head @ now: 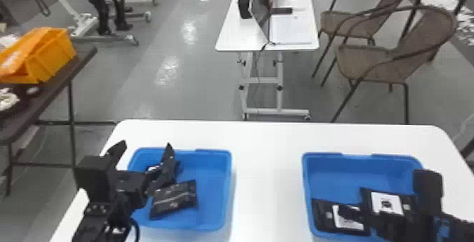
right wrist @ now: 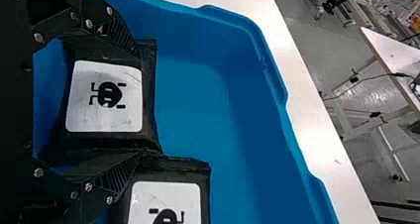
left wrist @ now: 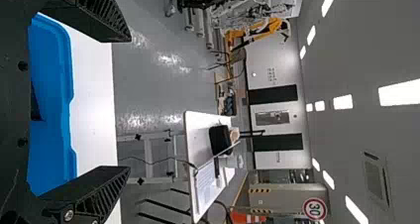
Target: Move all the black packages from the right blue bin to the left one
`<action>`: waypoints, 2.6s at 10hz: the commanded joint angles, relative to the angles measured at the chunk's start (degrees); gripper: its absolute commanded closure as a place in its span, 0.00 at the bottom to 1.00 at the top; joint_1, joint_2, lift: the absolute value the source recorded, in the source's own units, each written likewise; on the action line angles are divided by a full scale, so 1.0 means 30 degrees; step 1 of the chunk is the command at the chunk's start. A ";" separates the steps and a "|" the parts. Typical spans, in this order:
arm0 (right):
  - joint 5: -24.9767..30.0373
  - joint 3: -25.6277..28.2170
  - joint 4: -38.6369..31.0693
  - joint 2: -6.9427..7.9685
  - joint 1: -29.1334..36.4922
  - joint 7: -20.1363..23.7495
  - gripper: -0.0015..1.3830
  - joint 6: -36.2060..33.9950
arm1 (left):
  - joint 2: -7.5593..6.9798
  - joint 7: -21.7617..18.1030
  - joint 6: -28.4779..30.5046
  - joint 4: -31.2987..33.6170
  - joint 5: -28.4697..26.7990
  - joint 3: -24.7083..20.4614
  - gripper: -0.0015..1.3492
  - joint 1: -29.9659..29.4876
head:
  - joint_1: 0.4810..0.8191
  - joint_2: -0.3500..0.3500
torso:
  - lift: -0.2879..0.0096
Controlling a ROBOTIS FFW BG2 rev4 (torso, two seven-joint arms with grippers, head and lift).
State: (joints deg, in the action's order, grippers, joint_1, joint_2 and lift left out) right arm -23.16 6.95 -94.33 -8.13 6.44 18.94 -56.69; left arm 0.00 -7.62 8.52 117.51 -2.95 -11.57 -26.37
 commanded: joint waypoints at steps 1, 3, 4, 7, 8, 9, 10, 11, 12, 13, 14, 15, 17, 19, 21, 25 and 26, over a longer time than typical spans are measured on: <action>-0.0043 -0.0149 0.0065 0.0044 -0.0006 -0.0249 0.26 -0.0235 | 0.0050 -0.0010 -0.0028 0.0000 0.0047 -0.0010 0.08 0.0000 | 0.63 0.71 | 0.83; 0.0836 -0.0442 -0.0023 -0.0073 -0.0299 -0.0630 0.26 -0.0675 | 0.0050 -0.0010 -0.0057 -0.0029 0.0106 -0.0039 0.08 0.0000 | 0.63 0.72 | 0.83; 0.1011 -0.0676 0.0123 -0.0161 -0.0534 -0.0630 0.27 -0.0704 | 0.0050 -0.0010 -0.0057 -0.0029 0.0106 -0.0069 0.08 0.0000 | 0.63 0.71 | 0.83; 0.1011 -0.0910 0.0592 -0.0249 -0.0856 -0.0162 0.76 -0.0499 | 0.0050 -0.0010 -0.0028 -0.0058 0.0194 -0.0069 0.08 0.0000 | 0.63 0.71 | 0.83; 0.0953 -0.1203 0.0768 -0.0337 -0.1061 0.0307 0.77 -0.0352 | 0.0050 -0.0010 -0.0028 -0.0058 0.0194 -0.0069 0.08 -0.0030 | 0.63 0.71 | 0.83; 0.0982 -0.1379 0.0768 -0.0396 -0.1178 0.0571 0.79 -0.0206 | 0.0050 -0.0010 -0.0028 -0.0058 0.0252 -0.0069 0.08 -0.0030 | 0.63 0.73 | 0.83; 0.0601 -0.1379 0.0446 -0.0337 -0.1003 0.0600 0.79 -0.0001 | 0.0050 -0.0010 -0.0028 -0.0058 0.0282 -0.0069 0.08 -0.0030 | 0.63 0.74 | 0.83; -0.0102 -0.0881 0.0006 -0.0132 -0.0563 0.0307 0.81 0.0146 | 0.0050 -0.0010 -0.0028 -0.0058 0.0370 -0.0069 0.08 -0.0059 | 0.63 0.75 | 0.83; -0.0658 -0.0354 -0.0873 0.0044 -0.0036 -0.0103 0.81 0.0175 | 0.0050 -0.0010 -0.0057 -0.0088 0.0399 -0.0069 0.08 -0.0088 | 0.63 0.75 | 0.83; -0.1039 0.0320 -0.1927 0.0132 0.0404 -0.0425 0.81 -0.0352 | 0.0050 -0.0010 -0.0145 -0.0058 0.0458 -0.0069 0.08 -0.0030 | 0.63 0.75 | 0.83; -0.1244 0.1082 -0.2953 0.0132 0.0785 -0.0425 0.81 -0.0997 | 0.0050 -0.0010 -0.0233 -0.0058 0.0458 -0.0069 0.08 0.0029 | 0.63 0.74 | 0.83; -0.1362 0.1902 -0.4154 0.0132 0.1107 -0.0425 0.81 -0.1642 | 0.0050 -0.0010 -0.0233 -0.0058 0.0516 -0.0098 0.08 0.0058 | 0.63 0.72 | 0.83; -0.1713 0.3250 -0.6498 -0.0044 0.1371 -0.0572 0.81 -0.2784 | 0.0050 -0.0010 -0.0262 -0.0058 0.0633 -0.0186 0.08 0.0146 | 0.63 0.67 | 0.83; -0.4028 0.3777 -0.7552 -0.0073 0.0726 -0.1011 0.81 -0.2813 | 0.0050 -0.0010 -0.0379 -0.0058 0.0633 -0.0127 0.08 0.0293 | 0.63 0.63 | 0.83; -0.5170 0.2459 -0.6615 -0.0484 -0.0973 -0.0162 0.81 -0.2550 | 0.0050 0.0020 -0.0087 -0.0058 0.1454 -0.0069 0.07 0.0673 | 0.63 0.65 | 0.83; -0.5053 -0.2434 0.0094 0.0044 -0.5221 0.5962 0.81 0.1815 | 0.0050 0.0254 0.1056 0.0000 0.6258 0.0517 0.07 0.1787 | 0.63 0.82 | 0.83; -0.5024 -0.3459 0.1207 0.0044 -0.6042 0.6958 0.81 0.2519 | 0.0050 0.0430 0.2228 0.0000 0.9247 0.0957 0.07 0.2226 | 0.63 0.84 | 0.83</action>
State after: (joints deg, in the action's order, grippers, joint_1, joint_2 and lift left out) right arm -38.29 -1.59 -92.93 -8.13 -10.12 39.56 -50.41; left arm 0.00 -6.37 13.30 117.49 19.83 -9.41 -20.42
